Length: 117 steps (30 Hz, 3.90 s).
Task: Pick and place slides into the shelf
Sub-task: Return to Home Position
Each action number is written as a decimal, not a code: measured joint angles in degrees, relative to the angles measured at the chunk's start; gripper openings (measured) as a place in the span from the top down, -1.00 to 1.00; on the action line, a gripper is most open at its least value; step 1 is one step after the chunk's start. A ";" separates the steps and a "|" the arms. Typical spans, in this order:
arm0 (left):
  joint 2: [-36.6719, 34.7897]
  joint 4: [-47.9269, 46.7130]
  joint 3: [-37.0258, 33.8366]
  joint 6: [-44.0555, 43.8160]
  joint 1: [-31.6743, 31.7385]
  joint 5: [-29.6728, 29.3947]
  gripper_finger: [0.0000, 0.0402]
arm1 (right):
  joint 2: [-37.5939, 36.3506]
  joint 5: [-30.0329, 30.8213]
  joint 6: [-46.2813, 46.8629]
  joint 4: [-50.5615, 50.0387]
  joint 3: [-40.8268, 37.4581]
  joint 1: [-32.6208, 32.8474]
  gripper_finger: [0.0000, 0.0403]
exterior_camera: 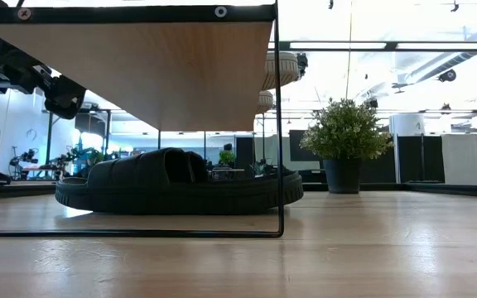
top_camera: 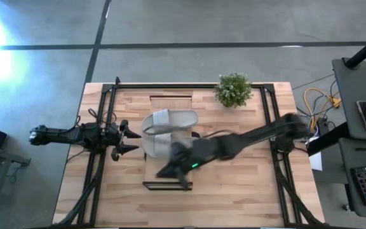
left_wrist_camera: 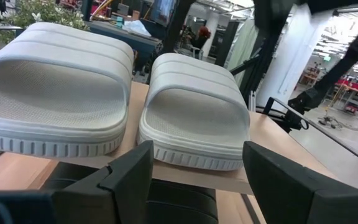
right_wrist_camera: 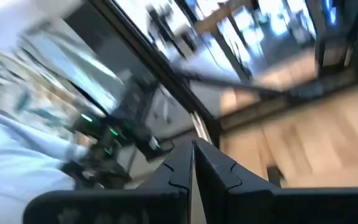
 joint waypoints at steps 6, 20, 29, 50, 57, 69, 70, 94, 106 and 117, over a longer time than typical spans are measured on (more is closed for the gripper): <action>-0.02 0.01 0.00 -0.01 0.00 0.01 -0.16 | -19.19 2.15 -3.43 6.35 -19.64 -2.04 0.95; 0.00 0.01 0.00 -0.01 0.00 0.01 -0.16 | -50.17 3.06 0.11 27.13 -61.47 -3.69 0.95; 0.00 0.01 0.00 -0.01 0.00 -0.01 -0.16 | -64.83 4.20 -1.00 27.28 -76.68 -4.51 0.95; 0.02 0.01 0.00 0.01 0.00 0.00 -0.16 | -107.90 11.35 -8.73 6.91 -95.80 -7.34 0.95; -0.06 0.01 0.00 -0.01 0.00 0.08 -0.16 | -106.97 13.37 -8.76 -0.78 -95.76 -7.34 0.95; -0.02 -0.01 0.00 0.01 0.00 -0.01 -0.16 | -103.14 13.32 -8.76 -0.75 -95.78 -7.32 0.95; -0.02 0.05 0.00 -0.01 0.00 -0.01 -0.16 | -102.99 13.32 -8.75 -0.73 -95.78 -7.33 0.95; -0.02 0.03 0.00 -0.01 0.00 -0.01 -0.16 | -102.96 13.31 -8.76 -0.73 -95.78 -7.32 0.95; -0.02 0.03 0.00 0.01 0.00 -0.01 -0.16 | -102.96 13.30 -8.75 -0.73 -95.78 -7.32 0.95; 0.00 0.01 0.00 0.01 0.01 -0.01 -0.16 | -102.96 13.30 -8.75 -0.72 -95.78 -7.33 0.95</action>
